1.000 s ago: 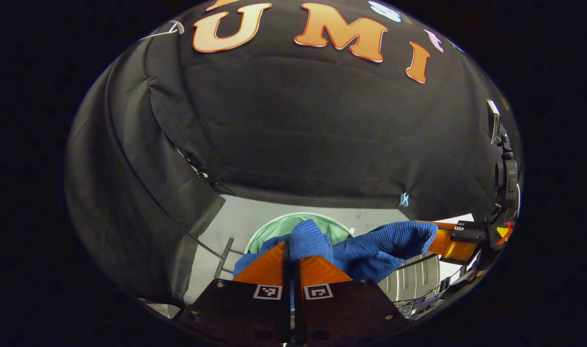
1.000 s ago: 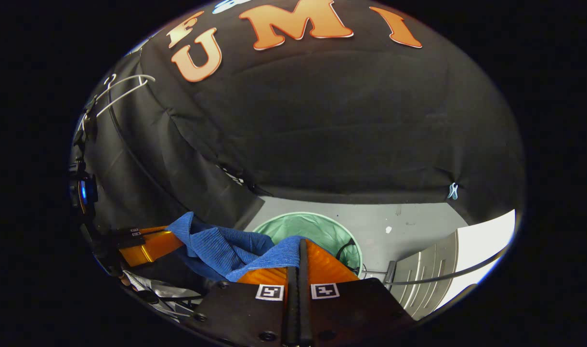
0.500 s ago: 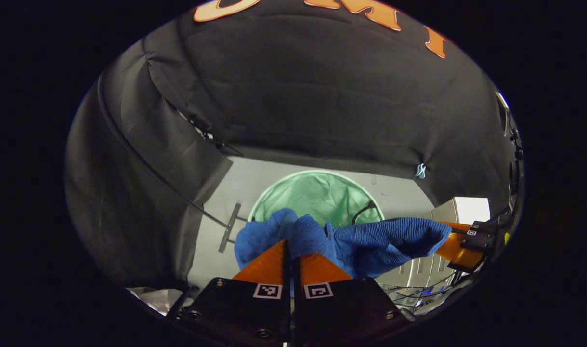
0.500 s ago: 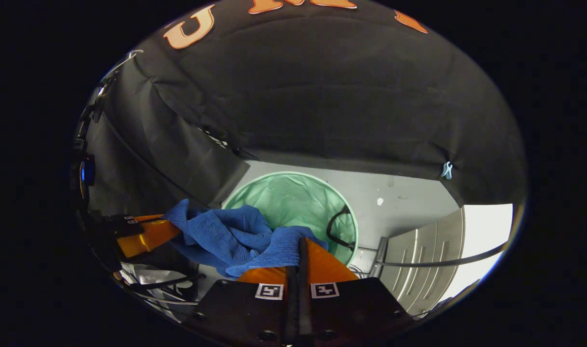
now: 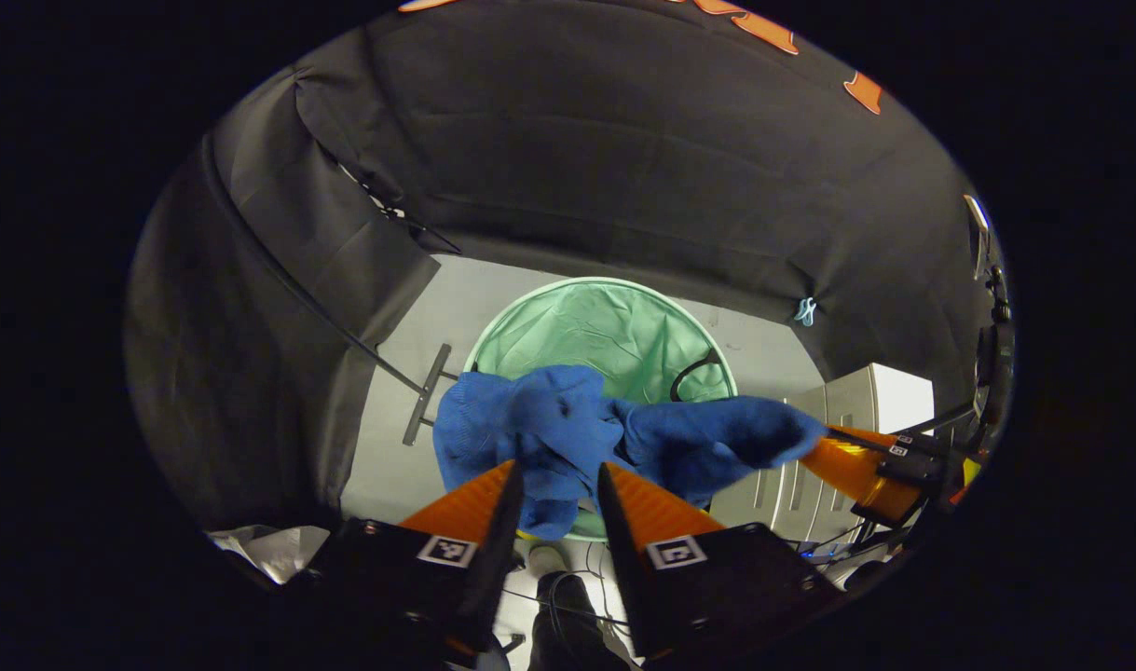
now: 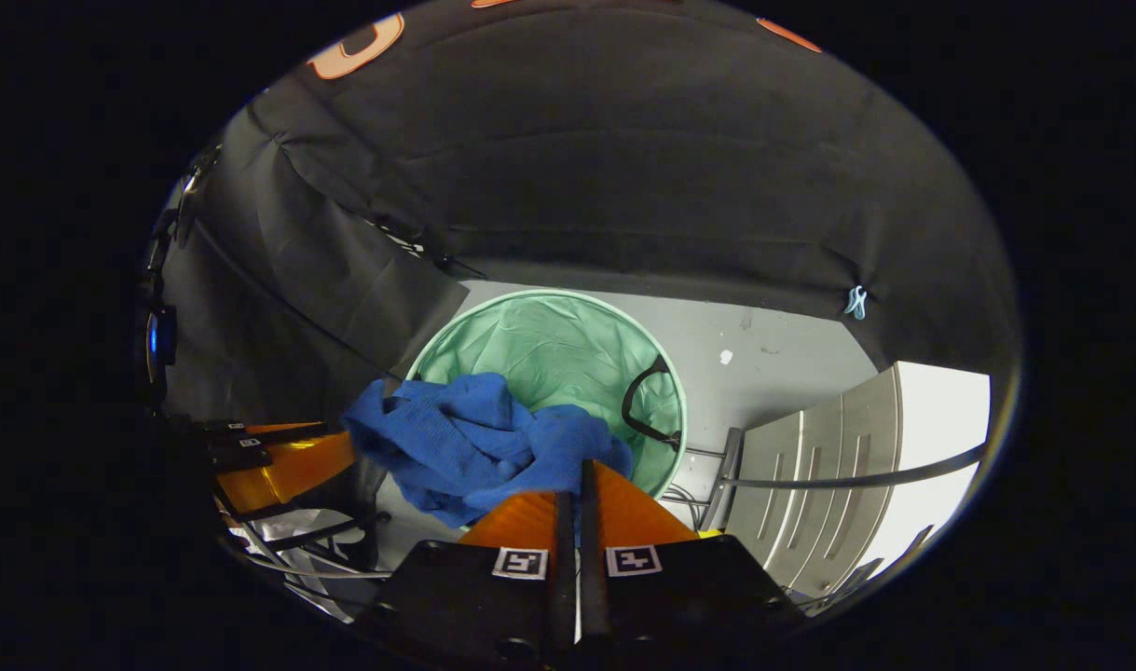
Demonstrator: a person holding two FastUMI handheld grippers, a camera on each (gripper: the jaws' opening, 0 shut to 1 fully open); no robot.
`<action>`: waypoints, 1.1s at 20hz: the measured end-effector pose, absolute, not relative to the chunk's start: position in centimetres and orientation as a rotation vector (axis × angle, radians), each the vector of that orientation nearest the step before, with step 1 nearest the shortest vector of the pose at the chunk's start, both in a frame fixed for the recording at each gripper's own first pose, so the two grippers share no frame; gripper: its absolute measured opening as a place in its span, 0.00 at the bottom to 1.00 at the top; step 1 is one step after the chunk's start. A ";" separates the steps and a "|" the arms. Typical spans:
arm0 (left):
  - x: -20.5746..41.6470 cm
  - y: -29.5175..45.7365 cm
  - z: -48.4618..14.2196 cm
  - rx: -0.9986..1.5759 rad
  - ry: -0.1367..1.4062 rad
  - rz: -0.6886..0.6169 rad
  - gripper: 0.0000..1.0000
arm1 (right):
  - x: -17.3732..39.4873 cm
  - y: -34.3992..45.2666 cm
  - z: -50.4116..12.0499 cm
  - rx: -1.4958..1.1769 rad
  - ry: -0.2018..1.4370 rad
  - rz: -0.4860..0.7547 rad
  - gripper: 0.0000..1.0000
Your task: Grasp the clothes on the hanger with both hands and then place them into the laundry hamper below.
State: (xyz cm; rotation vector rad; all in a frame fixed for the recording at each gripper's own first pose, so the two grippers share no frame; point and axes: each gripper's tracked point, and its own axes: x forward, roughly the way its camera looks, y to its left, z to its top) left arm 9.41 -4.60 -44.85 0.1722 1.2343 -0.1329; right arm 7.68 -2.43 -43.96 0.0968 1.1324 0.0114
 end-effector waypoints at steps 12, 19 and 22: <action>8.5 -2.6 -39.4 0.191 1.100 -0.076 0.98 | 5.1 -2.7 -38.0 0.089 1.000 -0.055 0.98; 8.5 -3.6 -30.6 0.176 0.889 -0.120 0.98 | 3.1 -2.8 -28.3 0.107 0.783 -0.125 0.99; 9.3 -5.1 -25.8 0.168 0.761 -0.147 0.97 | 1.9 -3.9 -23.3 0.094 0.667 -0.176 0.98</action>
